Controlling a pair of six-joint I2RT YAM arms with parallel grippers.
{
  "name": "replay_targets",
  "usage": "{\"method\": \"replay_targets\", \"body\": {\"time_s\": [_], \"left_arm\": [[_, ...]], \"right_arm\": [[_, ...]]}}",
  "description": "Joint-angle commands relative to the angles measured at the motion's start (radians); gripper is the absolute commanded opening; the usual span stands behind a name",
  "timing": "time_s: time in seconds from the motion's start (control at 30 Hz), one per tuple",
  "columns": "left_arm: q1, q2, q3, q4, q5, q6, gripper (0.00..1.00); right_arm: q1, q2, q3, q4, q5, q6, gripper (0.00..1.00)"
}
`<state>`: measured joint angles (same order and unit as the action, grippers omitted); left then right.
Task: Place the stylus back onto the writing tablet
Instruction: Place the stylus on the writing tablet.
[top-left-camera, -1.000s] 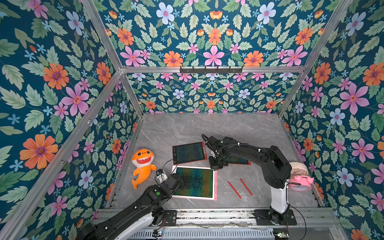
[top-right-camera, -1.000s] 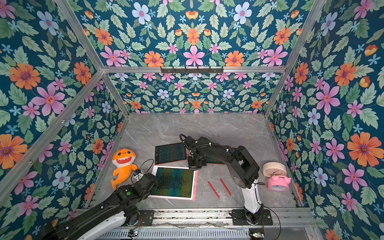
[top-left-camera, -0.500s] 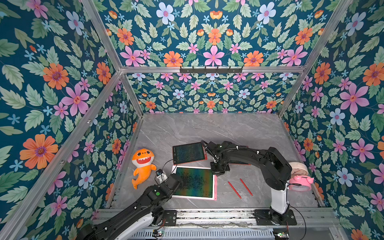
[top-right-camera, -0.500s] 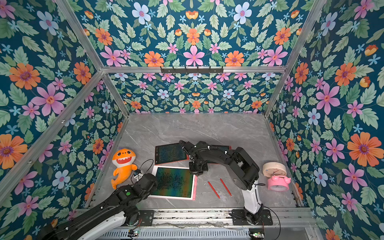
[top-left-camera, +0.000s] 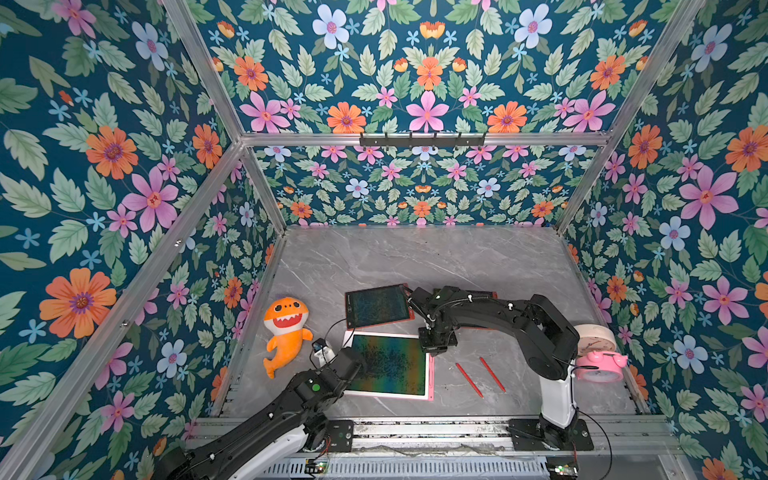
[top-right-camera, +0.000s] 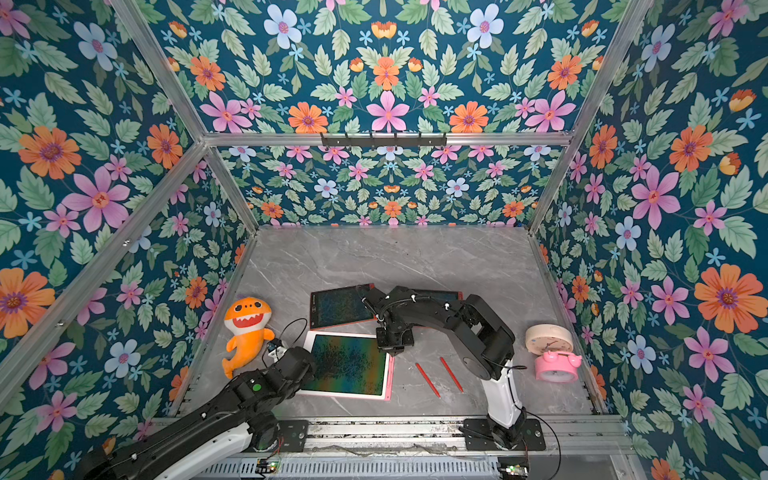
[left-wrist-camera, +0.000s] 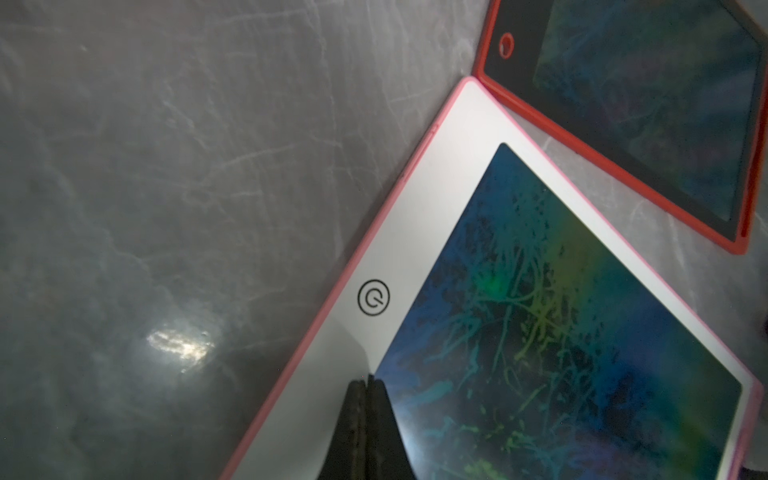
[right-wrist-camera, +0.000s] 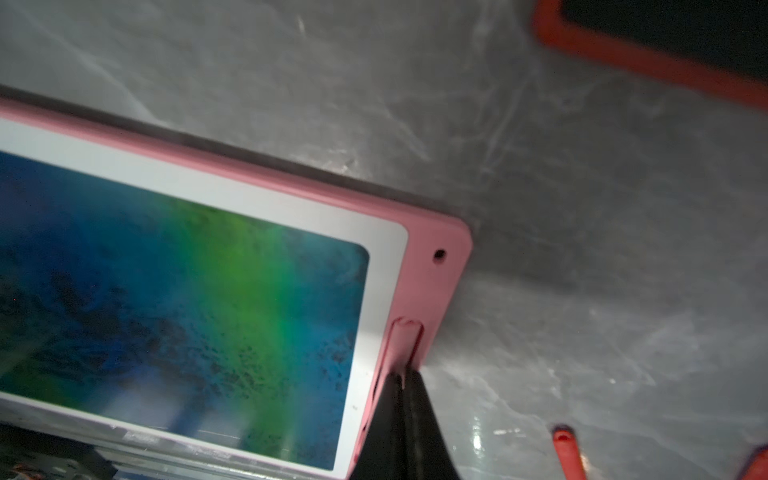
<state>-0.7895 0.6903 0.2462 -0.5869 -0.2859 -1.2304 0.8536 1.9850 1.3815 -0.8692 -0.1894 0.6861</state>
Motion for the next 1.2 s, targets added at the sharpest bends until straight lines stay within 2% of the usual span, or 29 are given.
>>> {"method": "replay_targets", "body": {"time_s": [0.0, 0.13, 0.33, 0.57, 0.77, 1.0, 1.17], "left_arm": [[0.000, 0.005, -0.008, -0.037, 0.023, -0.004, 0.00], [0.001, 0.008, -0.009, -0.033, 0.022, -0.004, 0.00], [0.000, 0.017, -0.013, -0.018, 0.028, -0.011, 0.00], [0.001, 0.014, 0.000, -0.030, 0.021, -0.001, 0.00], [0.001, -0.005, 0.001, -0.034, 0.014, -0.004, 0.00], [0.000, -0.024, 0.004, -0.049, 0.011, -0.006, 0.00], [0.001, -0.022, 0.010, -0.047, 0.004, -0.006, 0.00]], "right_arm": [[0.004, 0.013, -0.006, 0.008, -0.008, 0.027, 0.07], [0.014, 0.045, 0.011, -0.027, 0.030, 0.048, 0.06], [0.056, 0.170, 0.108, -0.189, 0.181, 0.094, 0.00], [0.058, 0.188, 0.048, -0.140, 0.156, 0.139, 0.00], [0.058, 0.062, -0.039, -0.042, 0.136, 0.168, 0.00], [0.057, -0.108, -0.064, -0.070, 0.209, 0.176, 0.01], [0.058, -0.168, -0.050, -0.059, 0.188, 0.161, 0.03]]}}
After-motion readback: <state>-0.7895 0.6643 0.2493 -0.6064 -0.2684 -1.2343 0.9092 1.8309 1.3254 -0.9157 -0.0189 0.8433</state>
